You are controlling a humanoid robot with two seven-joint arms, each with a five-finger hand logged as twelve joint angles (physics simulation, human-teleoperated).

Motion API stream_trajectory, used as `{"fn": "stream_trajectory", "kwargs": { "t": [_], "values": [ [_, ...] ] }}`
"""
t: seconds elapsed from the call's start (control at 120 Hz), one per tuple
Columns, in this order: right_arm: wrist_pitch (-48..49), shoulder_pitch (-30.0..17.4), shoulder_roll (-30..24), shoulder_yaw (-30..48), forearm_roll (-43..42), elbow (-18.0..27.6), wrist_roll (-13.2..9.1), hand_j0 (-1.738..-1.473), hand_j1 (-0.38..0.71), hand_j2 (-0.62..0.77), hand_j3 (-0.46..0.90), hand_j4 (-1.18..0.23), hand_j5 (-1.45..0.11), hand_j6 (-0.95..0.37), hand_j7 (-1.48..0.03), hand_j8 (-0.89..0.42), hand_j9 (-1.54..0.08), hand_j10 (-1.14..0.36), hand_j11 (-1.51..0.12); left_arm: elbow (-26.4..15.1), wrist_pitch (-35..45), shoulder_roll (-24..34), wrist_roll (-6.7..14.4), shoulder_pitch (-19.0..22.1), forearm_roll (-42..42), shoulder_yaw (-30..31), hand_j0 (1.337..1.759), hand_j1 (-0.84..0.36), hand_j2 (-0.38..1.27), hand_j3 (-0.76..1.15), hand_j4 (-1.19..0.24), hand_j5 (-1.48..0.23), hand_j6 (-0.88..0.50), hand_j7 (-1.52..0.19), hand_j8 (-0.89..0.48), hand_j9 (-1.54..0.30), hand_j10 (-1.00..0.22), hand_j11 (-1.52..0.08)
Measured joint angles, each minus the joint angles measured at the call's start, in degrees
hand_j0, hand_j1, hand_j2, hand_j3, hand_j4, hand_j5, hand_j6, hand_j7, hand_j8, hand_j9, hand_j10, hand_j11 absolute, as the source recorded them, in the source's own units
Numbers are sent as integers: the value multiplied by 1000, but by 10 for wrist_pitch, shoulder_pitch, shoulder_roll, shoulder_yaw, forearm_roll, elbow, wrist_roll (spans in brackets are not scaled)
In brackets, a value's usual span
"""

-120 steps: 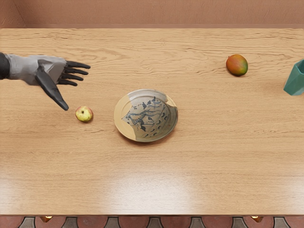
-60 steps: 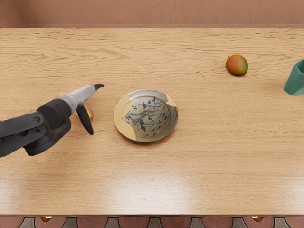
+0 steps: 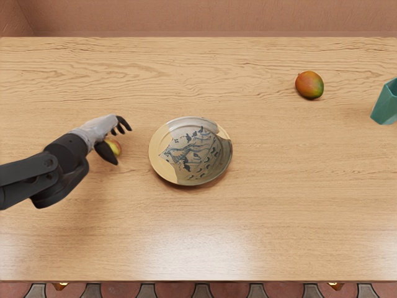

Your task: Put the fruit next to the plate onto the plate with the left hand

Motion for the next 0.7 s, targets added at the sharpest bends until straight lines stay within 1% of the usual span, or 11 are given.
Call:
{"fn": "stream_trajectory", "kwargs": {
  "t": [0.192, 0.25, 0.317, 0.383, 0.442, 0.625, 0.7],
  "values": [
    [0, 0, 0, 0, 0, 0, 0, -1658, -335, -2, 0, -11, -15, -11, -15, -11, -15, -11, -15, 6, 0, 6, 0, 1, -4, 2, 1658, -187, 103, 0, -452, -589, -453, -589, -453, -588, -452, -588],
    [0, 0, 0, 0, 0, 0, 0, -1658, -335, -2, 0, -11, -15, -11, -15, -11, -15, -11, -15, 7, 1, 5, 0, 8, -4, 1, 1658, -214, 103, 0, -473, -617, -473, -616, -474, -616, -473, -616],
    [0, 0, 0, 0, 0, 0, 0, -1658, -335, -2, 0, -11, -15, -11, -15, -11, -15, -11, -15, 7, 1, 5, 0, 8, -5, 0, 1657, -240, 135, 0, -504, -659, -505, -659, -505, -659, -504, -658],
    [0, 0, 0, 0, 0, 0, 0, -1658, -335, -2, 0, -11, -15, -11, -15, -11, -15, -11, -15, 7, 1, 6, 0, 8, -5, -1, 1657, -270, 181, 0, -535, -704, -534, -704, -481, -701, -537, -701],
    [0, 0, 0, 0, 0, 0, 0, -1658, -335, -2, 0, -11, -15, -11, -15, -11, -15, -11, -15, 7, 2, 6, 0, 8, -5, -2, 1657, -281, 226, 0, -559, -737, -529, -738, -477, -733, -561, -733],
    [0, 0, 0, 0, 0, 0, 0, -1658, -335, -2, 0, -11, -15, -11, -15, -11, -15, -11, -15, 8, 3, 4, 0, 8, -5, -2, 1656, -287, 329, 0, -641, -835, -529, -835, -478, -839, -639, -838],
    [0, 0, 0, 0, 0, 0, 0, -1658, -335, -2, 0, -11, -15, -11, -15, -11, -15, -11, -15, 8, 4, 4, 0, 8, -6, -2, 1655, -284, 334, 0, -664, -865, -523, -865, -467, -872, -655, -870]
  ]
}}
